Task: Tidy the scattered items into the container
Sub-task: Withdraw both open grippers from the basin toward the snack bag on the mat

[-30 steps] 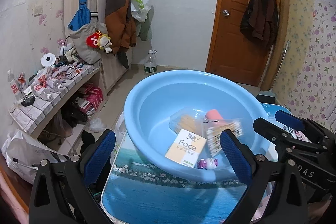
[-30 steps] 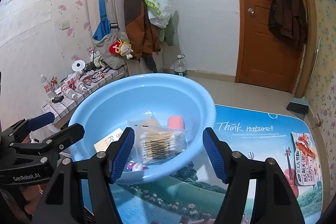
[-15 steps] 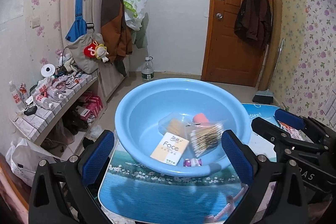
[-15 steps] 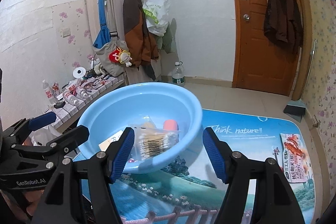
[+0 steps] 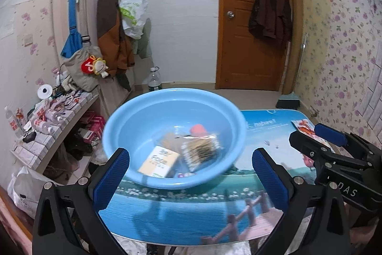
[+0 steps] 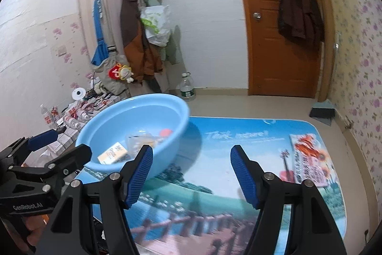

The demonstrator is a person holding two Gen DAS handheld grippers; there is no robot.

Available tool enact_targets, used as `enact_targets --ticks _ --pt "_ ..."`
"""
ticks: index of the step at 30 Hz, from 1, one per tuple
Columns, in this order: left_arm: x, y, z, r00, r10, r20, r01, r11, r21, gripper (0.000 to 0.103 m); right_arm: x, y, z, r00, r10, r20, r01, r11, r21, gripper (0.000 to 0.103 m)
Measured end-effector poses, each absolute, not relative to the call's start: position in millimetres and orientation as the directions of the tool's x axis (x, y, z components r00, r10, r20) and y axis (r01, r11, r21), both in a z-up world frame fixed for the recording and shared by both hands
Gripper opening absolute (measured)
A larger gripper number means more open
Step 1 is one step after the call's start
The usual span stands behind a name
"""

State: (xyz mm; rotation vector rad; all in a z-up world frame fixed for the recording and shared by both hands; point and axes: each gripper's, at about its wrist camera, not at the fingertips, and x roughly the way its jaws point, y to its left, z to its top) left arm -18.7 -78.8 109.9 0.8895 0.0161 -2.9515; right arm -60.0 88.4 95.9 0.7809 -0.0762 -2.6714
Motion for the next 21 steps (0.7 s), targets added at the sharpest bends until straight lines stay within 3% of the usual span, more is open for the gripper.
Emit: enact_targets --ticks 21 --pt "-34 18 96 -0.800 0.068 -0.596 -0.106 -0.994 0.029 0.103 -56 228 57 -0.802 -0.177 -0.571 0.074 -0.977 0.199 0.069"
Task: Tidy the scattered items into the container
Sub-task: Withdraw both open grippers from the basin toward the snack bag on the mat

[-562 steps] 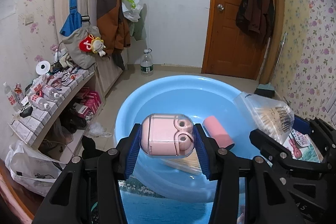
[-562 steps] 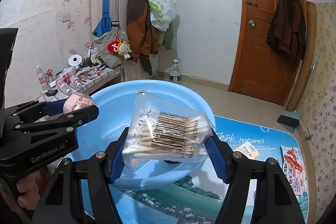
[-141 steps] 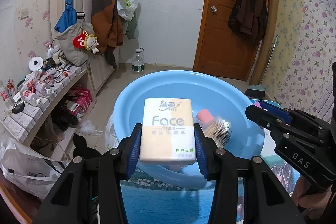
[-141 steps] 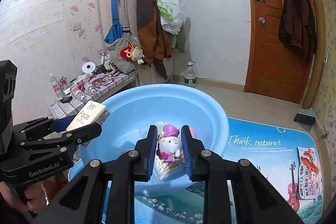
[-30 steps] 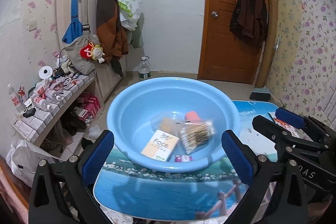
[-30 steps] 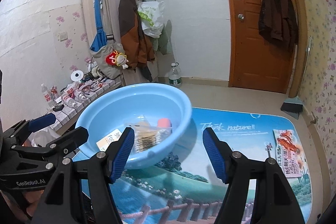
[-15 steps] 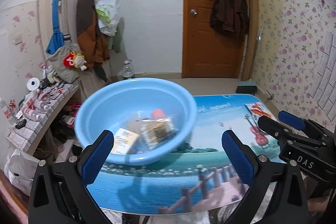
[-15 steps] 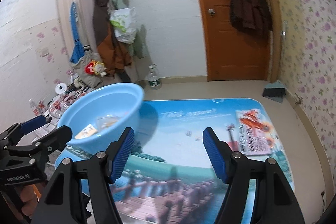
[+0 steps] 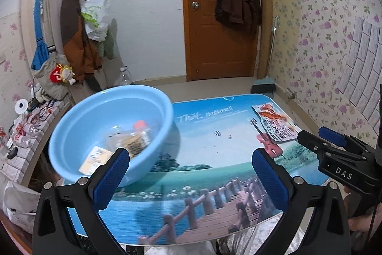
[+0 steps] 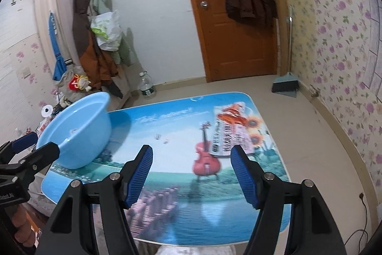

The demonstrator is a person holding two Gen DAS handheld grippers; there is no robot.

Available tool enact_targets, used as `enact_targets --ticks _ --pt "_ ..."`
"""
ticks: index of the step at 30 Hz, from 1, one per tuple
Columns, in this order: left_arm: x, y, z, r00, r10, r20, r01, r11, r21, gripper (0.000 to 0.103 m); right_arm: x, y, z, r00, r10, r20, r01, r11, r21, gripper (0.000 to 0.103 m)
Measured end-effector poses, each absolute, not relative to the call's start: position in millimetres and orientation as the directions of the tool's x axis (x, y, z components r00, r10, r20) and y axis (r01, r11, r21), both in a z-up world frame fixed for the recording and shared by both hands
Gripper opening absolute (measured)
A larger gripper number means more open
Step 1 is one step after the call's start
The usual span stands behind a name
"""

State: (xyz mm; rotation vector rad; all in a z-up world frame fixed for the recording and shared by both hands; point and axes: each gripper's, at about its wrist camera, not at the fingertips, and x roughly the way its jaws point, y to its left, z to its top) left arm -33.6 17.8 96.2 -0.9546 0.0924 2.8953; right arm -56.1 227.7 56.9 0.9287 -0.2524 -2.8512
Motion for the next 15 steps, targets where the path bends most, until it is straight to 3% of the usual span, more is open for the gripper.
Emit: enact_targets --ticks 15 --pt "-93 95 50 -0.715 0.077 -0.695 -0.219 -0.969 0.118 0.103 -84 293 22 -0.778 -0.110 -0.619 -0.034 -0.976 0.216 0.069"
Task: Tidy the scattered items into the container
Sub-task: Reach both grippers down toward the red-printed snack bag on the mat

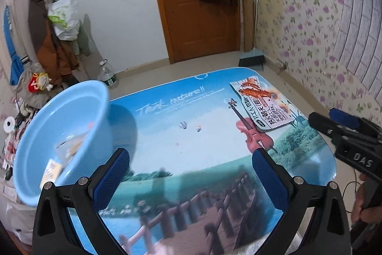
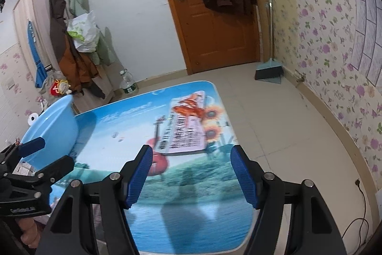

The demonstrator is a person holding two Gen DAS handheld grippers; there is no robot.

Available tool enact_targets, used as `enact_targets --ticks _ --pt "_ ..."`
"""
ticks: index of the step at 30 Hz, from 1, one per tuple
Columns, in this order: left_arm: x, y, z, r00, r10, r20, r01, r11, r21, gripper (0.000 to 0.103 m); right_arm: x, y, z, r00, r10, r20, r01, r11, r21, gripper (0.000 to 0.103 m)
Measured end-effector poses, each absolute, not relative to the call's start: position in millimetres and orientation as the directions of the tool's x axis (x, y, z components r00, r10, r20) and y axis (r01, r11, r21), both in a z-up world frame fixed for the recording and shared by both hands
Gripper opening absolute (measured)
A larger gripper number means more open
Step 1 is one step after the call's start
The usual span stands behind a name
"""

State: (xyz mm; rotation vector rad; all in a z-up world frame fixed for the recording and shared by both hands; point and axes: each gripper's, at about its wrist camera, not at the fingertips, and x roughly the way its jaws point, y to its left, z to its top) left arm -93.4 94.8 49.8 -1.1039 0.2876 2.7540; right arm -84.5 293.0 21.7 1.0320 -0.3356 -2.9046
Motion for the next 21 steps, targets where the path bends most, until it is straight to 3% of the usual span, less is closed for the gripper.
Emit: enact_targets --ticks 21 --pt "-191 146 2 -0.589 0.001 -0.808 -0.219 -0.963 0.159 0.103 -155 344 -4 -0.731 -0.135 -0.669 -0.044 -0.969 0.243 0.069"
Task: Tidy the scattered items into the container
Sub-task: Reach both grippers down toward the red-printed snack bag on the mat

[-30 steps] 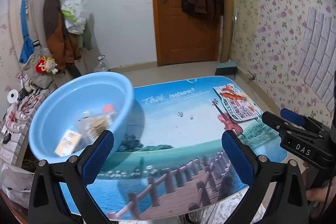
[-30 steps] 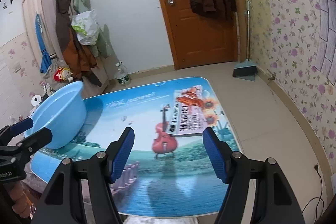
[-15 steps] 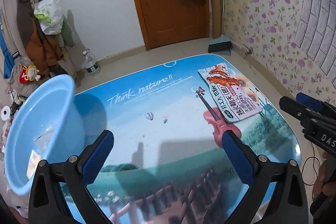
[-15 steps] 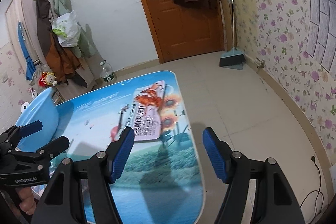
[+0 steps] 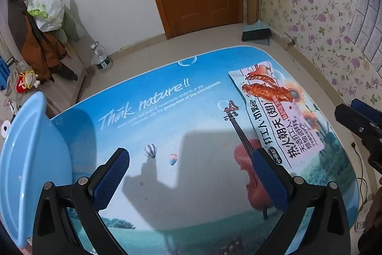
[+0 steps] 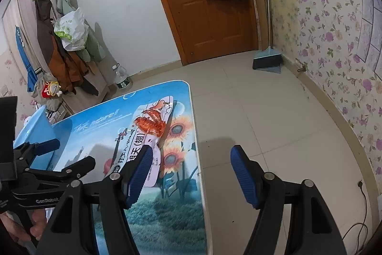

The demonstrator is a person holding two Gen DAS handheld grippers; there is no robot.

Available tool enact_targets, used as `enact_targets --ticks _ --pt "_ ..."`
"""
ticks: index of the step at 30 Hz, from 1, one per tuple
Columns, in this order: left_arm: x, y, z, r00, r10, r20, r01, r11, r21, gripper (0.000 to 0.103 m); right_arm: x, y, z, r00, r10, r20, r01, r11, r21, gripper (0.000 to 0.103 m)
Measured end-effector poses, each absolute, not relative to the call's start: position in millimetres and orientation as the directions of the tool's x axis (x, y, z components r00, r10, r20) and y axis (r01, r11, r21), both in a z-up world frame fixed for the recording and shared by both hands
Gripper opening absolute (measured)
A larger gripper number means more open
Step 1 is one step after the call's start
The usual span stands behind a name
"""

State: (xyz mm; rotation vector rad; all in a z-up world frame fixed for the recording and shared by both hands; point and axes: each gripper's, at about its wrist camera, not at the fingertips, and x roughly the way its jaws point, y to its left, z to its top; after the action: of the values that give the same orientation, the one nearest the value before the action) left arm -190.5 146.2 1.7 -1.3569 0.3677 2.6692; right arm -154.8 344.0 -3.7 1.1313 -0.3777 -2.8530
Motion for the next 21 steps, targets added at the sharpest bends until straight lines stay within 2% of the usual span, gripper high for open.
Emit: enact_targets --ticks 8,21 --pt "-204 155 -17 -0.545 -0.022 -0.838 -0.234 -0.956 0.177 0.103 -170 351 -15 -0.719 -0.141 -0.680 -0.051 -0.966 0.254 0.069" --pt "-211 168 -19 -0.543 0.002 -0.840 -0.256 -0.953 0.164 0.103 -179 354 -22 -0.714 -0.150 -0.683 -0.050 -0.964 0.263 0.069"
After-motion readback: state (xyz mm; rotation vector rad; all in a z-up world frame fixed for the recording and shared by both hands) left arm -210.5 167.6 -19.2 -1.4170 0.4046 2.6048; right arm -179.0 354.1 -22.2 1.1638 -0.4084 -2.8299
